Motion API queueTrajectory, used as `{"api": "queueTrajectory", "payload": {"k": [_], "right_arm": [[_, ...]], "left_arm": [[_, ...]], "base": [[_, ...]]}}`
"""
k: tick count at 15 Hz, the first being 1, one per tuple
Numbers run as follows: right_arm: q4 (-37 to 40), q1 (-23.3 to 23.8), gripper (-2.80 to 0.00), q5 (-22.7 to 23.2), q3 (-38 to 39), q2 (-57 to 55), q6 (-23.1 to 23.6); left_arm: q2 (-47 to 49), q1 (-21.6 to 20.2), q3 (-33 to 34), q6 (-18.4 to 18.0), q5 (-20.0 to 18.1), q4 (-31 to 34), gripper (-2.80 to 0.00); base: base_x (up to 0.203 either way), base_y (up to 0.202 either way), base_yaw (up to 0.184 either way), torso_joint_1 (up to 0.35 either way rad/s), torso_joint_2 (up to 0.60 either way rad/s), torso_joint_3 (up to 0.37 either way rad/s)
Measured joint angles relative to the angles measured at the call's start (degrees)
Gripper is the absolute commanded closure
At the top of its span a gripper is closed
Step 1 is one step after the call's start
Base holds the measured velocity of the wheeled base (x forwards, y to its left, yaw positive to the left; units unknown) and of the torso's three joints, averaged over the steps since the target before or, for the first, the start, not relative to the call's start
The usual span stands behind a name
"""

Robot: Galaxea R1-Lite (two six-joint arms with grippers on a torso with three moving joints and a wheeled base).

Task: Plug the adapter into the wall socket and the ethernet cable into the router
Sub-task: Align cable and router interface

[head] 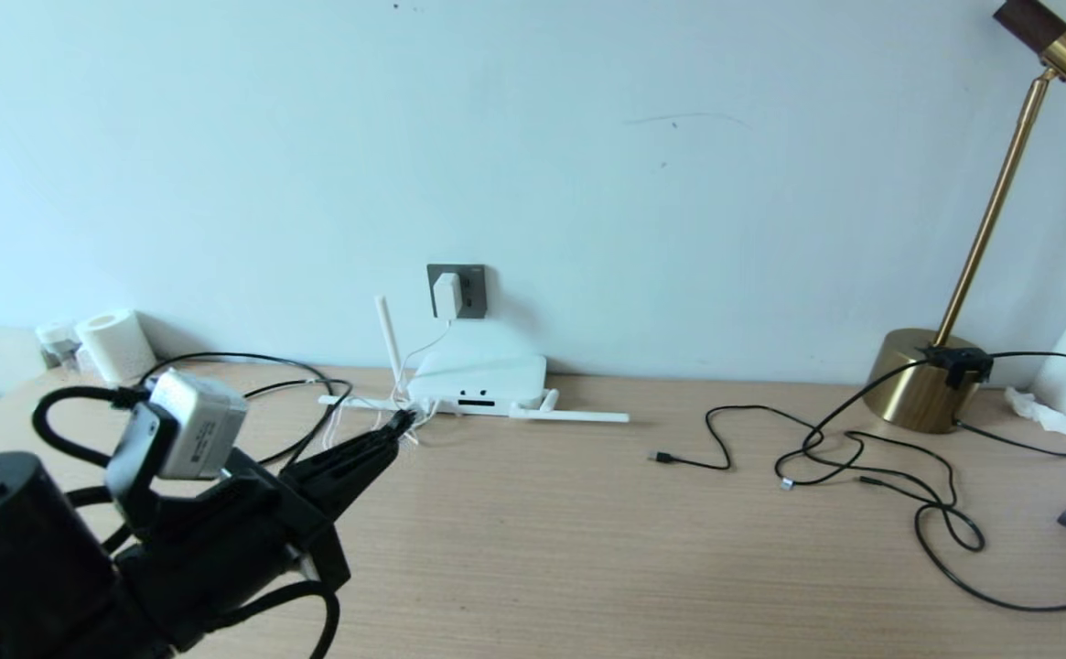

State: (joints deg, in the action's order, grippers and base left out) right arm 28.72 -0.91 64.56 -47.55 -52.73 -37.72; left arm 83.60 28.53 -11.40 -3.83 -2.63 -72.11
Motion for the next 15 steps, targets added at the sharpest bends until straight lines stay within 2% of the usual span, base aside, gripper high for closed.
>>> {"api": "queueTrajectory", "payload": {"k": [4, 7, 9, 13, 15], "right_arm": [[-2.11, 0.31, 0.0, -11.24, 5.4, 3.36, 5.9], [-2.35, 0.31, 0.0, -19.89, 7.78, 5.02, 9.8], [-2.35, 0.31, 0.0, -29.91, 10.29, 5.92, 15.96], [-2.38, 0.31, 0.0, -52.73, 16.15, 10.04, 31.92], [-2.4, 0.31, 0.0, -59.01, 19.47, 13.77, 38.49]], "left_arm": [[2.66, -3.13, 2.42, 1.67, 1.76, 0.13, 0.0], [7.44, -4.5, 2.54, 4.68, 5.45, -0.52, 0.0], [9.04, -4.8, 2.64, 4.86, 6.22, -0.63, 0.0], [10.91, -6.23, 3.4, 6.64, 7.53, -0.61, 0.0], [11.08, -6.4, 3.92, 10.32, 7.36, -0.52, 0.0]], "base": [[0.0, 0.0, 0.0, 0.0, 0.0, 0.0], [0.0, 0.0, 0.0, 0.0, 0.0, 0.0], [0.0, 0.0, 0.0, 0.0, 0.0, 0.0], [0.0, 0.0, 0.0, 0.0, 0.0, 0.0], [0.0, 0.0, 0.0, 0.0, 0.0, 0.0]]}}
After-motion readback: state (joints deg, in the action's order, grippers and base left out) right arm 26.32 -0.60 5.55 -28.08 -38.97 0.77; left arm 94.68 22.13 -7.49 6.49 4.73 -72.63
